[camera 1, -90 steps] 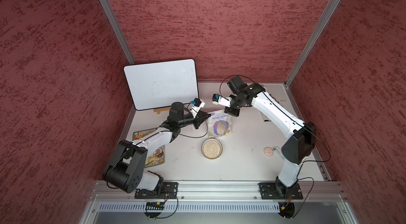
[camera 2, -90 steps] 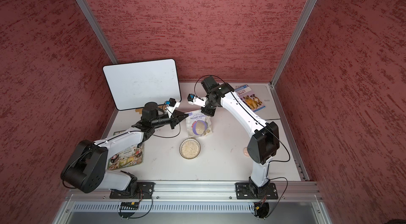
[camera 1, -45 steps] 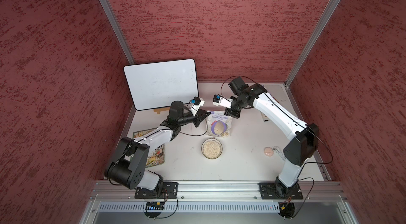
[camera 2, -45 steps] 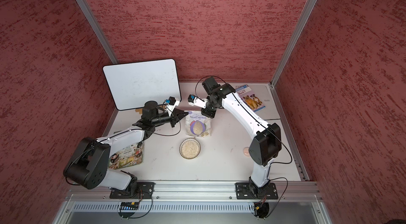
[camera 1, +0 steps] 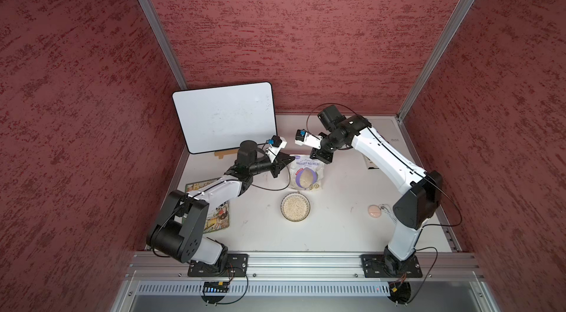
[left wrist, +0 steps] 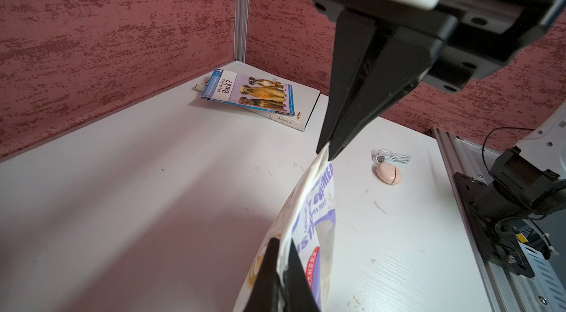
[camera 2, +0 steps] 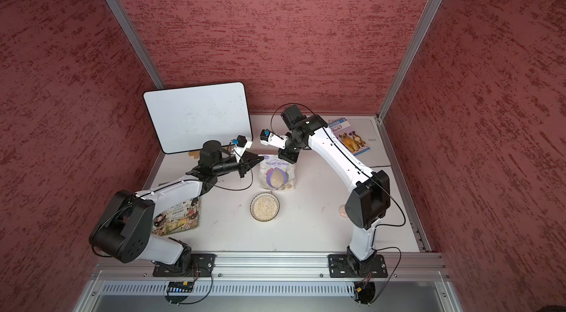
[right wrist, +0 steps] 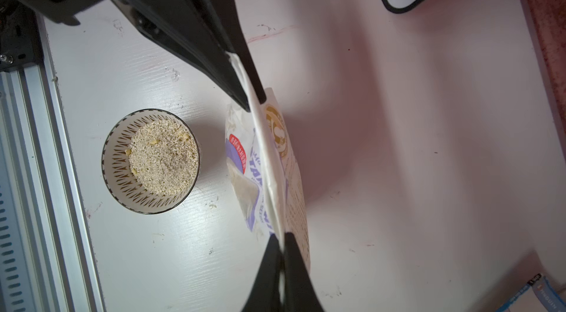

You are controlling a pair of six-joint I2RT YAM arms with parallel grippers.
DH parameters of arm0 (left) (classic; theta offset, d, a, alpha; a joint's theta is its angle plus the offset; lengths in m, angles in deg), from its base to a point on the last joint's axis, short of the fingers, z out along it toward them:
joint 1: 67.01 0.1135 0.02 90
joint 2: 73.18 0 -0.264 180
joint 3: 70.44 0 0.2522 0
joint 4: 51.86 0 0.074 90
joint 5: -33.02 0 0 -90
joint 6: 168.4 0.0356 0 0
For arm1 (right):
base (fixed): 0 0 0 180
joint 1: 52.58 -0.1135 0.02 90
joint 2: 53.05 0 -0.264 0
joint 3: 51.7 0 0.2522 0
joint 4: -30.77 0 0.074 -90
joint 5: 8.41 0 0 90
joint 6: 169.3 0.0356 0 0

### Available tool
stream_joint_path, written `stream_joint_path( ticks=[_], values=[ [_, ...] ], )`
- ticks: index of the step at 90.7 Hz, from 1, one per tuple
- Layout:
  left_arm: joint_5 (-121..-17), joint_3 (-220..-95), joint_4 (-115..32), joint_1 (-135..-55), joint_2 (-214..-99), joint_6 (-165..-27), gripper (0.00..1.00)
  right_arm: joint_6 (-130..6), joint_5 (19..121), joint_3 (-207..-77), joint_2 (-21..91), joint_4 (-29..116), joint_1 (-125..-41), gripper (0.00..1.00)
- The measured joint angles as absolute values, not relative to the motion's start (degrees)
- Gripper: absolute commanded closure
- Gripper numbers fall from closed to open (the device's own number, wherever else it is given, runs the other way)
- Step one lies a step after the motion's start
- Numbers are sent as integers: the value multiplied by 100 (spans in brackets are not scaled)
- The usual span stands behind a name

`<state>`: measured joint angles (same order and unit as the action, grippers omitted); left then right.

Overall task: Pour the oats into the breakfast bowl
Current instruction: Close the oats bag at the center of the board.

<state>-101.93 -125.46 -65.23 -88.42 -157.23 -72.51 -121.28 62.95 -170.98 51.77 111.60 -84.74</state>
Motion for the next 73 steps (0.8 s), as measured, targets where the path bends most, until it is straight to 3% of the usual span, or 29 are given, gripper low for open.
stream_joint_path(
  ticks=[10,22,30,44,55,70,73],
  values=[
    [-10189,-12546,-6512,-8840,-15723,-7251,100,-12128,6273,-17107,5196,11176,-8474,100],
    [-10195,-12546,-6517,-8846,-15723,-7251,100,-12106,6236,-17118,5201,11171,-8481,72],
    [-10209,-12546,-6517,-8857,-15723,-7251,100,-12135,6201,-17183,5262,11200,-8527,66],
    [-10211,-12546,-6519,-8866,-15723,-7251,100,-12132,6164,-17408,5465,11213,-8573,72],
    [-10211,-12546,-6517,-8872,-15723,-7251,100,-12132,6144,-17491,5601,11215,-8581,100],
    [-10206,-12546,-6515,-8883,-15723,-7251,100,-12135,6099,-17502,5625,11237,-8581,100],
    [-10206,-12546,-6515,-8883,-15723,-7251,100,-12135,6090,-17504,5625,11237,-8581,93]
  ],
)
